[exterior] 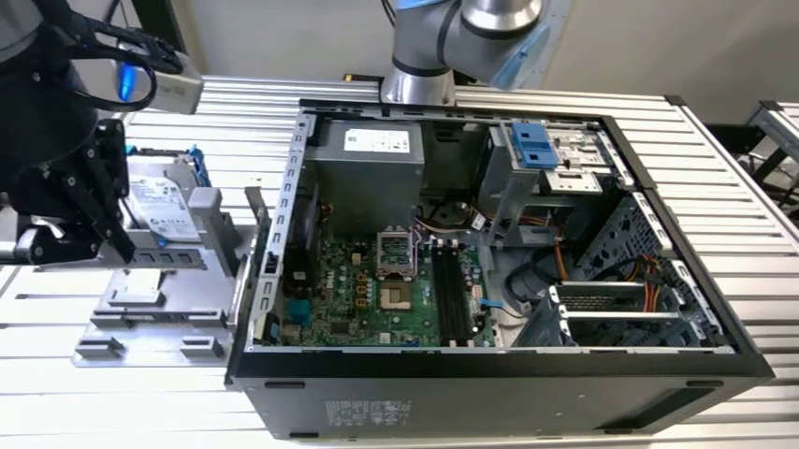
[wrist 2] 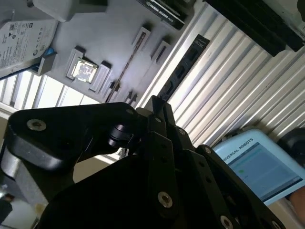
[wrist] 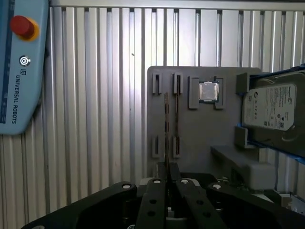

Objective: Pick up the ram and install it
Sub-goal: 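Pick up the ram and move it above insertion slot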

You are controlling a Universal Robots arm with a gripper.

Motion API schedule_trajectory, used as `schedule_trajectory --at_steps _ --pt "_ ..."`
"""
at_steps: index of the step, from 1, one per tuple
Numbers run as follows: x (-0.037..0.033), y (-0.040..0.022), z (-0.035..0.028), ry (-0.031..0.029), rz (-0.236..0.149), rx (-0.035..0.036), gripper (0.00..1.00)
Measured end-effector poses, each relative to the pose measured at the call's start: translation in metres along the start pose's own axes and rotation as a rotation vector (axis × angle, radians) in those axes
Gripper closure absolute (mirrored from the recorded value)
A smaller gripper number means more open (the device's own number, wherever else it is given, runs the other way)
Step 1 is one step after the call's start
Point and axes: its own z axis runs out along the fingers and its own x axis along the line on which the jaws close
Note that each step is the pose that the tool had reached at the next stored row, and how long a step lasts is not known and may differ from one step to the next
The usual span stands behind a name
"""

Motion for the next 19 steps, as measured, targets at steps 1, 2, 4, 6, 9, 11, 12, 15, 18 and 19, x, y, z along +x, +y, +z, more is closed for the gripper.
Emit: schedule_trajectory --at_steps 1,2,4,6,9,11,12,15,18,19 --pt "-0.0002 -0.0001 -0.0030 -0.0001 0.000 -0.0003 1.00" --pt "-0.0005 -0.0001 -0.0064 -0.0001 -0.001 -0.0009 1.00" --pt "-0.0009 -0.0001 -0.0141 0.0000 -0.001 -0.0035 1.00" --pt "-0.0013 0.0000 -0.0184 0.0003 -0.001 -0.0060 1.00" --pt "-0.0013 -0.0001 -0.0185 -0.0001 -0.001 -0.0060 1.00" --pt "-0.0014 -0.0019 -0.0189 0.0004 -0.001 -0.0064 1.00" --pt "-0.0014 -0.0043 -0.0189 0.0004 -0.001 -0.0064 1.00" --pt "-0.0015 -0.0142 -0.0191 0.0003 -0.001 -0.0067 1.00" --pt "-0.0015 -0.0243 -0.0194 0.0002 -0.001 -0.0068 1.00" --pt "-0.0016 -0.0274 -0.0195 0.0002 -0.001 -0.0069 1.00"
